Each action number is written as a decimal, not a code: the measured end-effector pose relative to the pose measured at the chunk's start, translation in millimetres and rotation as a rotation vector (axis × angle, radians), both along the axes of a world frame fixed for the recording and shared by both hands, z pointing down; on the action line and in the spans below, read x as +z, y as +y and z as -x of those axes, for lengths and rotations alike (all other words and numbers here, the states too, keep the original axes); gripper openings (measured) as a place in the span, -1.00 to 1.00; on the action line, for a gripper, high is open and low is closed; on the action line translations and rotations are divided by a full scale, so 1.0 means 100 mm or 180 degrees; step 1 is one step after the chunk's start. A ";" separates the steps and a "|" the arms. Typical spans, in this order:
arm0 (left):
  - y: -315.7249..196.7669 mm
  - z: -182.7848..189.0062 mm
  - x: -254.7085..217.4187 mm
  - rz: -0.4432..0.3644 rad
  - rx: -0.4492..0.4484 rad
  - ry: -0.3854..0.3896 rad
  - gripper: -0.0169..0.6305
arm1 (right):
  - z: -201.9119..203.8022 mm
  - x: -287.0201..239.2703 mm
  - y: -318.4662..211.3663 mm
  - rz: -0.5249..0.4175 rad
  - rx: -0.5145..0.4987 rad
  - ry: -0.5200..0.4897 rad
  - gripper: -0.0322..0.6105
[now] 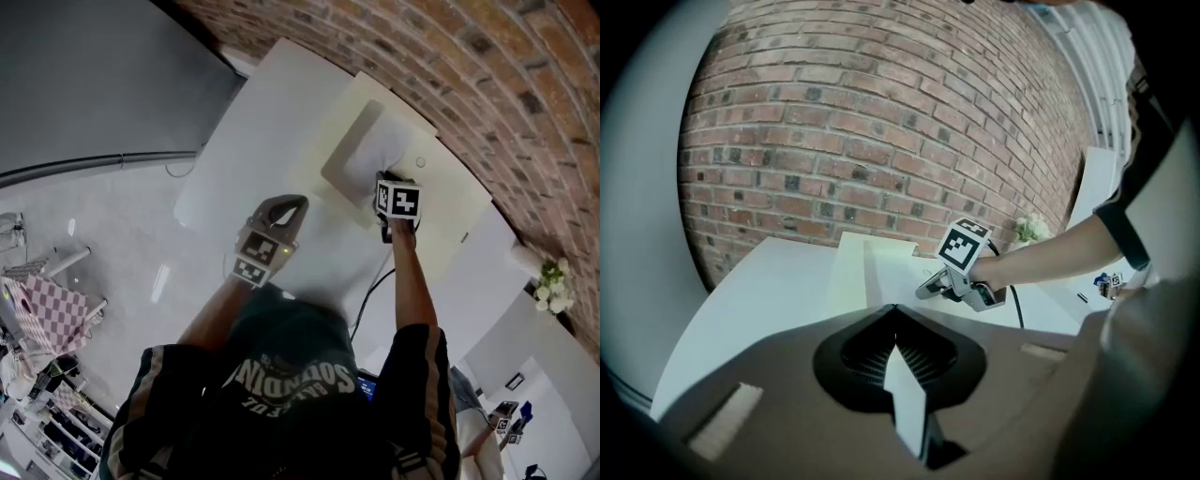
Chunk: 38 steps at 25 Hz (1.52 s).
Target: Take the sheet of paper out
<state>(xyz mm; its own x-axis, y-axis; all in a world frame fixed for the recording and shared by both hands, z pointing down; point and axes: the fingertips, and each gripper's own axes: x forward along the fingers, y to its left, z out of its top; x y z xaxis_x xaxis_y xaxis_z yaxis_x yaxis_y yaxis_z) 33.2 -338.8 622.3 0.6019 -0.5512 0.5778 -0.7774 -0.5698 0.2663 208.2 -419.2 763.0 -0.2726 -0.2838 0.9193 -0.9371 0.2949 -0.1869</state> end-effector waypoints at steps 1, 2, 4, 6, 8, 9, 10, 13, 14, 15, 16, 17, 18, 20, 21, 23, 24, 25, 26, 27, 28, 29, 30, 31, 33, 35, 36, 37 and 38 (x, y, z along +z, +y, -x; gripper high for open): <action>0.00 0.01 0.00 0.0002 -0.0002 -0.0005 -0.91 | -0.01 0.00 -0.01 0.0006 0.0008 0.0018 -0.79; 0.01 0.02 0.01 0.0005 -0.0003 -0.0008 -0.91 | -0.01 0.00 -0.01 0.0013 0.0024 0.0012 -0.84; 0.01 0.03 0.01 0.0006 -0.0003 -0.0010 -0.91 | -0.02 0.00 -0.02 0.0015 0.0073 -0.0021 -0.88; 0.00 0.03 0.01 0.0003 -0.0001 -0.0009 -0.91 | -0.02 0.00 -0.03 -0.0005 0.0128 -0.0042 -0.88; 0.01 0.03 0.00 -0.0002 0.0001 -0.0010 -0.91 | -0.04 -0.02 -0.03 -0.0024 0.0183 -0.0072 -0.89; 0.01 0.02 0.00 -0.0003 0.0002 -0.0009 -0.91 | -0.05 -0.02 -0.03 -0.0032 0.0209 -0.0089 -0.89; 0.01 0.02 0.00 -0.0005 0.0004 -0.0006 -0.91 | -0.06 -0.03 -0.03 -0.0043 0.0231 -0.0104 -0.89; 0.02 0.00 -0.01 -0.0006 0.0020 0.0012 -0.91 | -0.09 -0.07 -0.03 -0.0095 0.0275 -0.0132 -0.89; 0.03 -0.01 -0.01 -0.0007 0.0026 0.0014 -0.91 | -0.10 -0.07 -0.02 -0.0109 0.0291 -0.0135 -0.89; 0.03 -0.01 -0.01 -0.0010 0.0032 0.0014 -0.91 | -0.11 -0.08 -0.01 -0.0120 0.0310 -0.0141 -0.89; 0.03 -0.01 -0.01 -0.0012 0.0037 0.0014 -0.91 | -0.12 -0.09 -0.01 -0.0129 0.0330 -0.0150 -0.89; 0.04 -0.02 -0.01 -0.0016 0.0042 0.0014 -0.91 | -0.13 -0.10 0.00 -0.0136 0.0350 -0.0161 -0.89; 0.04 -0.02 -0.02 -0.0021 0.0049 0.0013 -0.91 | -0.15 -0.11 0.01 -0.0139 0.0369 -0.0172 -0.89; 0.04 -0.05 -0.03 -0.0032 0.0067 0.0014 -0.91 | -0.19 -0.13 0.03 -0.0139 0.0403 -0.0187 -0.89; 0.04 -0.06 -0.03 -0.0034 0.0077 0.0017 -0.91 | -0.21 -0.13 0.04 -0.0138 0.0420 -0.0189 -0.89; 0.05 -0.09 -0.04 -0.0039 0.0096 0.0026 -0.91 | -0.26 -0.14 0.06 -0.0144 0.0453 -0.0187 -0.89; 0.05 -0.10 -0.04 -0.0042 0.0107 0.0028 -0.91 | -0.28 -0.15 0.07 -0.0147 0.0468 -0.0184 -0.89; 0.05 -0.11 -0.05 -0.0046 0.0119 0.0029 -0.91 | -0.31 -0.15 0.08 -0.0149 0.0484 -0.0181 -0.89; 0.06 -0.13 -0.06 -0.0049 0.0133 0.0031 -0.91 | -0.33 -0.16 0.09 -0.0151 0.0501 -0.0178 -0.89; 0.06 -0.14 -0.06 -0.0053 0.0146 0.0035 -0.91 | -0.36 -0.17 0.10 -0.0153 0.0518 -0.0173 -0.89; 0.07 -0.16 -0.07 -0.0057 0.0159 0.0039 -0.91 | -0.39 -0.17 0.12 -0.0155 0.0535 -0.0165 -0.89; 0.07 -0.17 -0.08 -0.0061 0.0172 0.0043 -0.91 | -0.41 -0.18 0.13 -0.0159 0.0549 -0.0156 -0.89; 0.08 -0.18 -0.08 -0.0066 0.0184 0.0046 -0.91 | -0.44 -0.19 0.15 -0.0162 0.0564 -0.0147 -0.89; 0.08 -0.20 -0.09 -0.0071 0.0196 0.0049 -0.91 | -0.47 -0.19 0.16 -0.0165 0.0579 -0.0139 -0.89; 0.09 -0.22 -0.11 -0.0079 0.0219 0.0056 -0.91 | -0.52 -0.20 0.20 -0.0170 0.0609 -0.0122 -0.89; 0.10 -0.24 -0.13 -0.0086 0.0239 0.0061 -0.91 | -0.57 -0.22 0.23 -0.0170 0.0643 -0.0111 -0.89; 0.10 -0.24 -0.14 -0.0090 0.0249 0.0062 -0.91 | -0.59 -0.23 0.25 -0.0173 0.0660 -0.0104 -0.89; 0.10 -0.25 -0.14 -0.0095 0.0260 0.0063 -0.91 | -0.62 -0.24 0.26 -0.0177 0.0674 -0.0094 -0.89; 0.10 -0.26 -0.15 -0.0100 0.0270 0.0066 -0.91 | -0.64 -0.24 0.28 -0.0183 0.0683 -0.0081 -0.89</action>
<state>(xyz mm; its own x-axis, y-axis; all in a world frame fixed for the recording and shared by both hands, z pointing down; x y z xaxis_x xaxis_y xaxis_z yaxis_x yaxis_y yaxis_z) 59.3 -328.5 607.4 0.6588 -0.5153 0.5481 -0.7205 -0.6417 0.2628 272.5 -391.6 738.5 -0.2232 -0.3896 0.8935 -0.9747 0.1000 -0.1999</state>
